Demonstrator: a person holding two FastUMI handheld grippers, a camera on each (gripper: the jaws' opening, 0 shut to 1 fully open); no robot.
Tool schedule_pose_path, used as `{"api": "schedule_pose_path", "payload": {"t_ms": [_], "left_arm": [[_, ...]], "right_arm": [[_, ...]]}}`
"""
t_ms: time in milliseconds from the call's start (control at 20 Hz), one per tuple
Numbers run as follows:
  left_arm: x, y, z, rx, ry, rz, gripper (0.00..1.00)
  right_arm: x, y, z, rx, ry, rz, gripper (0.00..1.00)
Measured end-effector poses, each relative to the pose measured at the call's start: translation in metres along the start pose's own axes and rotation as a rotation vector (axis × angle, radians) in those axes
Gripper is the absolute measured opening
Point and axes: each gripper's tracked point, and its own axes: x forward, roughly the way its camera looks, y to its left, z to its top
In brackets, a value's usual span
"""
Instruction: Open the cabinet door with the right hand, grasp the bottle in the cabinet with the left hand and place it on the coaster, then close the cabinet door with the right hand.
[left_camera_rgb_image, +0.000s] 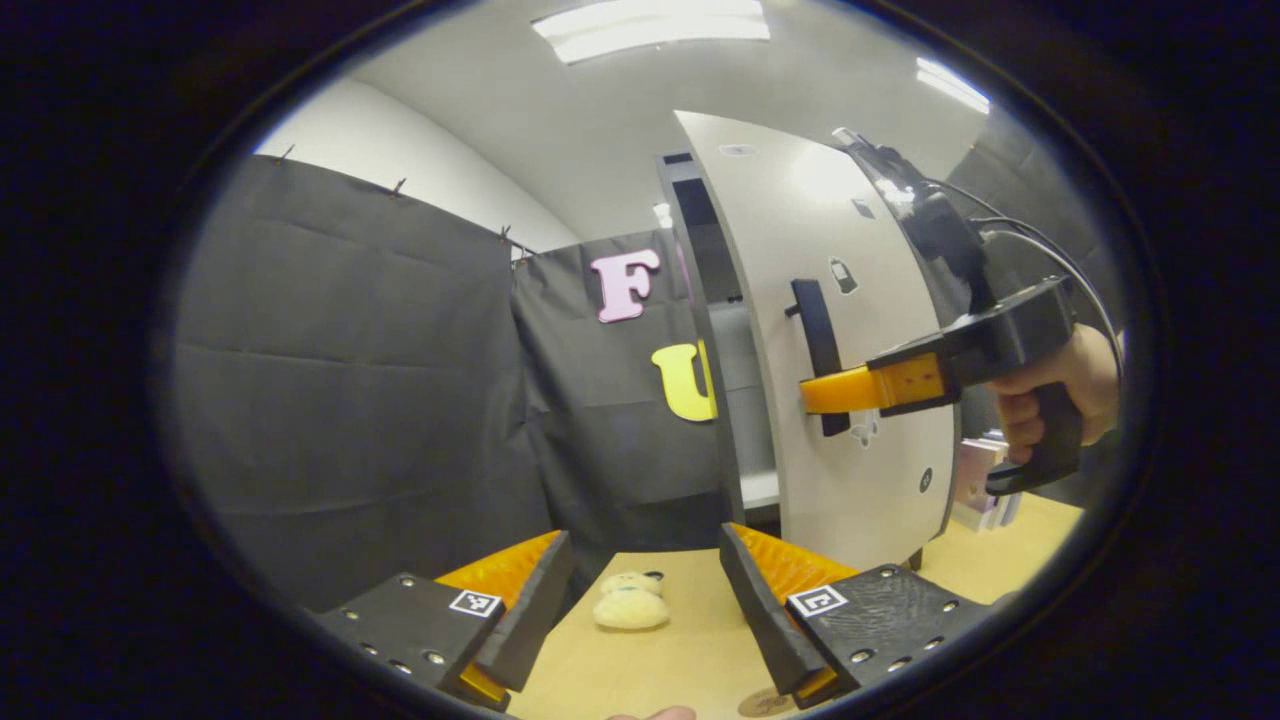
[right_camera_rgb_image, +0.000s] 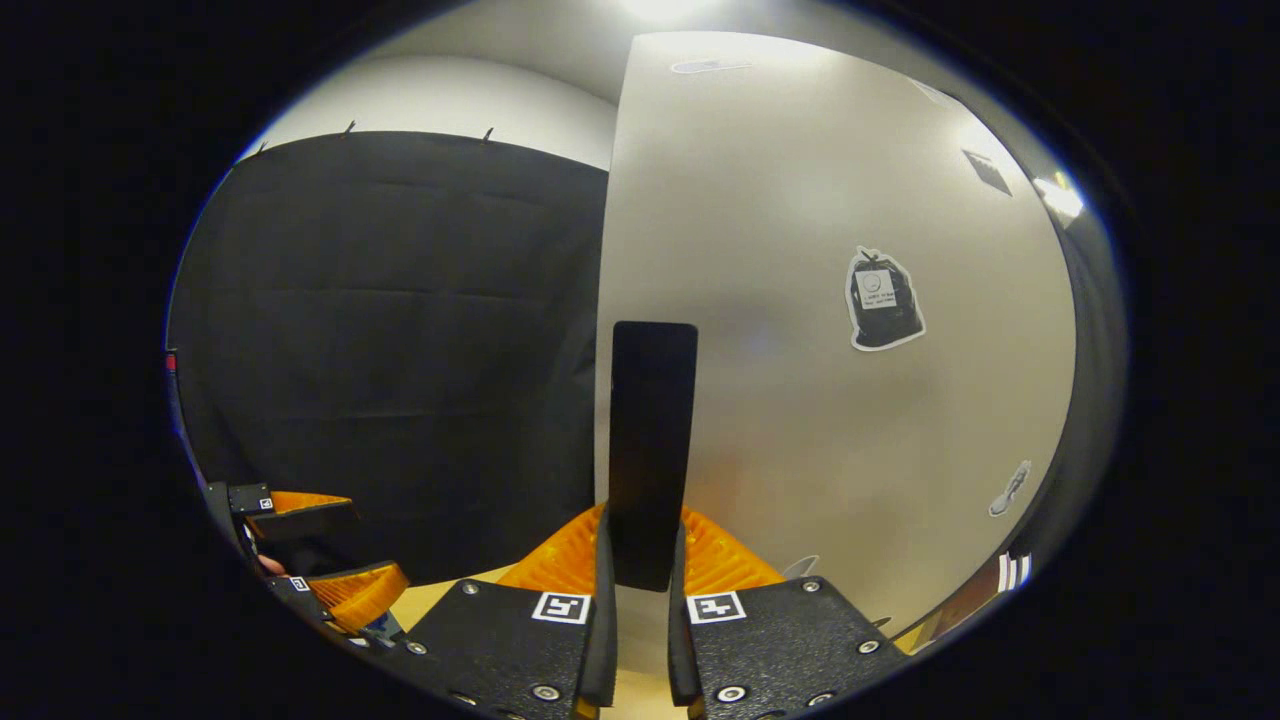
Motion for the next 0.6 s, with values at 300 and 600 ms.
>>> {"api": "schedule_pose_path", "payload": {"t_ms": [300, 600], "left_arm": [[-0.024, -0.022, 0.001, -0.074, 0.070, -0.037, 0.88], [-0.042, -0.042, 0.025, -0.015, 0.057, -0.060, 0.88]], "right_arm": [[0.004, -0.020, -0.008, 0.038, 0.011, -0.021, 0.21], [-0.002, -0.035, -0.010, 0.066, 0.020, -0.085, 0.21]]}}
